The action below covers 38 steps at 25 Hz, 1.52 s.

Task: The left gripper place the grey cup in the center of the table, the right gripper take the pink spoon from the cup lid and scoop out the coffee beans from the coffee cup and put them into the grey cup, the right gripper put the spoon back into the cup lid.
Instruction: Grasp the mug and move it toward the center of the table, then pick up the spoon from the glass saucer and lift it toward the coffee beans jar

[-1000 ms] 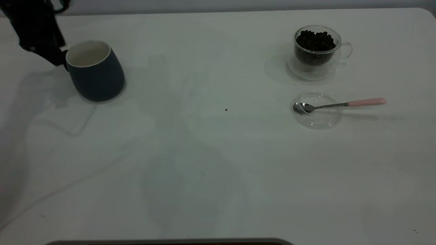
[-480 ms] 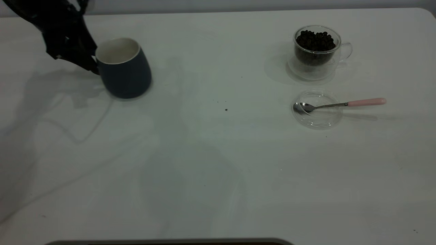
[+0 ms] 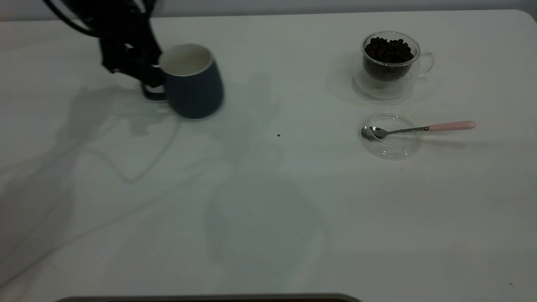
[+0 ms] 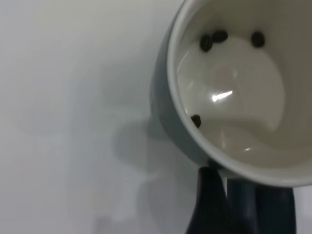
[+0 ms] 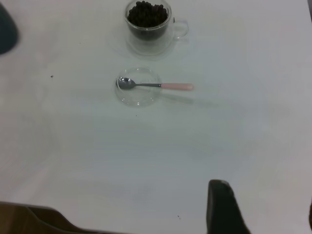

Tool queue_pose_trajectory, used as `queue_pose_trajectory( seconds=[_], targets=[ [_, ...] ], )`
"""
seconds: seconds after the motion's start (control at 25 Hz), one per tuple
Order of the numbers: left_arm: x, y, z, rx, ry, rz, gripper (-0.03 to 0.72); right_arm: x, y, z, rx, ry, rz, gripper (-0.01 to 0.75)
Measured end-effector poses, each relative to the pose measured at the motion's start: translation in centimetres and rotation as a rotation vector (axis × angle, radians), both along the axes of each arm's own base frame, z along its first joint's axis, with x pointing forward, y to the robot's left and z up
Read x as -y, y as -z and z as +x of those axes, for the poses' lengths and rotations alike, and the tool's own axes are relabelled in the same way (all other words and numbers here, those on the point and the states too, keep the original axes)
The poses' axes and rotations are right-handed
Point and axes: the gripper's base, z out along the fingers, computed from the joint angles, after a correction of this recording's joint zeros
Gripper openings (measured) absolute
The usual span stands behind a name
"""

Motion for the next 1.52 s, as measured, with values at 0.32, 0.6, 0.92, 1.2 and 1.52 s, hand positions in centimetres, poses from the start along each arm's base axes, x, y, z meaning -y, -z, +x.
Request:
queue_pose_trajectory(
  seconds=[0.32,0.6,0.92,1.2,1.52],
  targets=[
    [4.8,-0.1,-0.7,0.026,0.064,-0.025,0.567,0.0,0.0,0.0,0.000,0.000,0.001,0.452],
    [6.6,-0.1,-1.3,0.030,0.102,-0.025,0.567,0.0,0.0,0.0,0.000,-0.001,0.001,0.452],
    [4.7,-3.5,-1.6,-0.019,0.082,0.074,0.567,0.0,0.0,0.0,0.000,-0.001,0.001,0.452],
    [4.0,-13.6,-4.2,-0.114,-0.050,0.048,0.567,0.0,0.0,0.0,0.000,-0.001,0.002,0.452],
    [2.1,-29.3,-11.1,-0.090,-0.543,-0.065,0.567,0.0,0.0,0.0,0.000,-0.001,0.002,0.452]
  ],
)
